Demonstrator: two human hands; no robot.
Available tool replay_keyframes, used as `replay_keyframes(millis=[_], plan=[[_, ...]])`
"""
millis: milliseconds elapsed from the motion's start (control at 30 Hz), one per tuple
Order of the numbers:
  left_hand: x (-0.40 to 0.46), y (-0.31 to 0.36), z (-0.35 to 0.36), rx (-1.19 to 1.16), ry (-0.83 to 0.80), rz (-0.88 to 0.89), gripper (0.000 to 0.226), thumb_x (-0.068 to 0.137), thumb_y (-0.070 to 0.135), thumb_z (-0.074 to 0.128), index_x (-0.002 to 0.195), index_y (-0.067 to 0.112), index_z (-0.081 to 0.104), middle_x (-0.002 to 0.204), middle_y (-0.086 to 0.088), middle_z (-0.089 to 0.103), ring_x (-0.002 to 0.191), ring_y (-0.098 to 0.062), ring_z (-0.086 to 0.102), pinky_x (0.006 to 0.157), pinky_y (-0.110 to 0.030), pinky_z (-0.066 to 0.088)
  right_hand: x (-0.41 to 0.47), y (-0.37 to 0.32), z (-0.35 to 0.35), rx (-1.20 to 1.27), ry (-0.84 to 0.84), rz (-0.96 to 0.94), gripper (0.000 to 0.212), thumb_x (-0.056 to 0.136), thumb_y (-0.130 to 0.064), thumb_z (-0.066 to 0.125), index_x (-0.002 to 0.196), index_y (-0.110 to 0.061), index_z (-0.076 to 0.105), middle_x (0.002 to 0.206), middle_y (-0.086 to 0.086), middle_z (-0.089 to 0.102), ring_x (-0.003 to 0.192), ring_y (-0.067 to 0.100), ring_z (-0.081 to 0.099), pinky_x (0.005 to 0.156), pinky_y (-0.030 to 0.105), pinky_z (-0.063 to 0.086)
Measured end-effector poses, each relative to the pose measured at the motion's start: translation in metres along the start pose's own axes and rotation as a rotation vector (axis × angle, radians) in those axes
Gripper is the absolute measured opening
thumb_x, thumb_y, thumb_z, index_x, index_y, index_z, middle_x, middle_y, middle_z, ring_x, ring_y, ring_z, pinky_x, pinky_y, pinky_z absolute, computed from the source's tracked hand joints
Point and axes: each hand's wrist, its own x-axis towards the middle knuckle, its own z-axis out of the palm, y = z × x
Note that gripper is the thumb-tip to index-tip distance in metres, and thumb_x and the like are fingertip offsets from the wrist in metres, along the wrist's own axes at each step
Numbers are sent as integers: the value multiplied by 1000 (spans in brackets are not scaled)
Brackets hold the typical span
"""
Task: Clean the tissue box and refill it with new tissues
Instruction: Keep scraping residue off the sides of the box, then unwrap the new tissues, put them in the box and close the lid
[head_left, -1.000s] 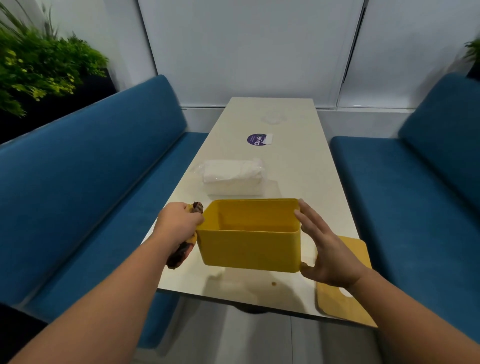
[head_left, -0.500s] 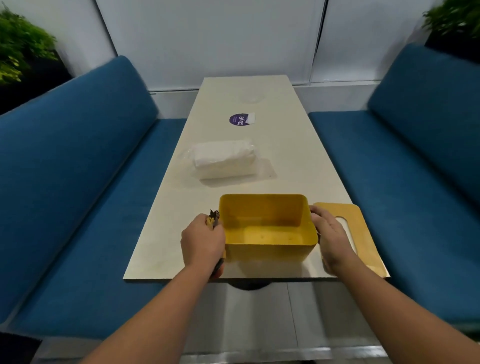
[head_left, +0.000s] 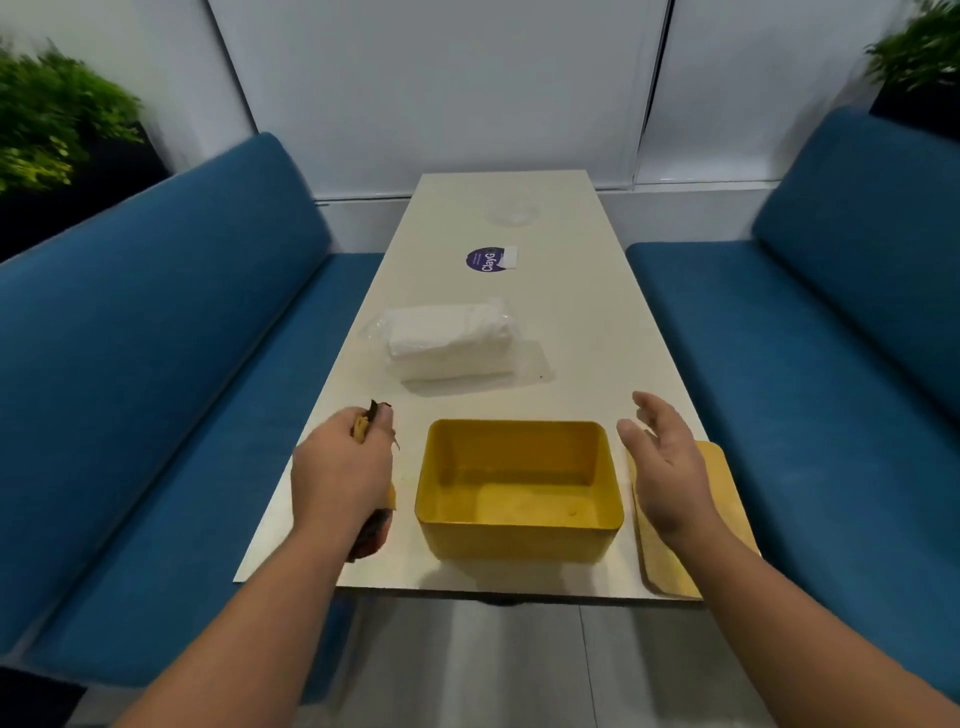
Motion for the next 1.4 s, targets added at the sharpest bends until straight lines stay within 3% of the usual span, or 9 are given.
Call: replay_keyframes(millis=[133, 300, 400, 567, 667, 800, 933, 1167, 1400], plan=[[20, 57, -19, -310, -180, -27, 31, 94, 51, 51, 88, 25, 68, 78, -4, 70, 73, -24, 66, 64, -37, 56, 30, -45, 11, 120, -109, -107, 22, 100, -29, 49, 121, -33, 55, 127, -9, 56, 113, 6, 53, 98, 30, 45], [19, 119, 6, -671, -482, -270, 42, 92, 51, 56, 100, 12, 68, 84, -7, 76, 78, -28, 73, 77, -43, 59, 49, -81, 38, 720, -535, 385, 47, 101, -49, 36, 122, -14, 61, 125, 12, 63, 121, 27, 56, 108, 48, 41], [30, 137, 29, -800, -556, -390, 47, 94, 49, 54, 103, 4, 67, 88, -14, 75, 78, -31, 73, 70, -43, 59, 61, -83, 30, 906, -676, 559, 64, 95, -64, 31, 128, -15, 57, 129, 15, 62, 118, 33, 57, 101, 53, 45], [66, 135, 70, -785, -557, -468, 49, 93, 48, 56, 107, 4, 68, 93, -15, 74, 84, -32, 72, 77, -48, 59, 94, -60, 12, 800, -507, 568, 37, 96, -23, 53, 128, -5, 55, 130, 19, 57, 120, 38, 55, 99, 55, 47], [81, 137, 97, -783, -659, -450, 30, 95, 21, 58, 114, -1, 65, 105, -19, 71, 94, -34, 70, 85, -47, 56, 116, -50, 5, 755, -321, 581, 23, 97, -8, 52, 118, -5, 59, 117, 17, 62, 110, 35, 60, 86, 49, 56], [102, 147, 145, -688, -777, -305, 50, 85, -13, 52, 131, 8, 49, 111, -16, 68, 93, -35, 69, 79, -52, 57, 152, -30, -4, 594, -122, 619, 21, 97, -9, 53, 117, -12, 59, 111, 14, 64, 99, 30, 63, 73, 43, 58], [119, 146, 203, -580, -797, -255, 57, 89, -11, 49, 138, 16, 38, 106, -11, 61, 83, -25, 67, 59, -33, 56, 175, 4, -5, 421, -20, 671, 16, 98, -10, 54, 112, -15, 59, 108, 14, 64, 94, 28, 64, 66, 41, 56], [132, 116, 274, -411, -885, -260, 59, 87, -3, 46, 142, 17, 36, 127, -17, 55, 101, -33, 64, 77, -45, 59, 185, 62, -1, 151, 43, 725, 15, 98, -7, 51, 94, -20, 58, 106, 13, 62, 95, 29, 63, 67, 43, 59], [138, 126, 268, -221, -951, -132, 43, 93, 2, 48, 136, 5, 45, 116, -15, 58, 96, -27, 62, 82, -41, 57, 196, 73, -10, -161, 82, 644, 25, 93, -23, 59, 116, -14, 60, 109, 7, 62, 96, 25, 61, 76, 40, 58]])
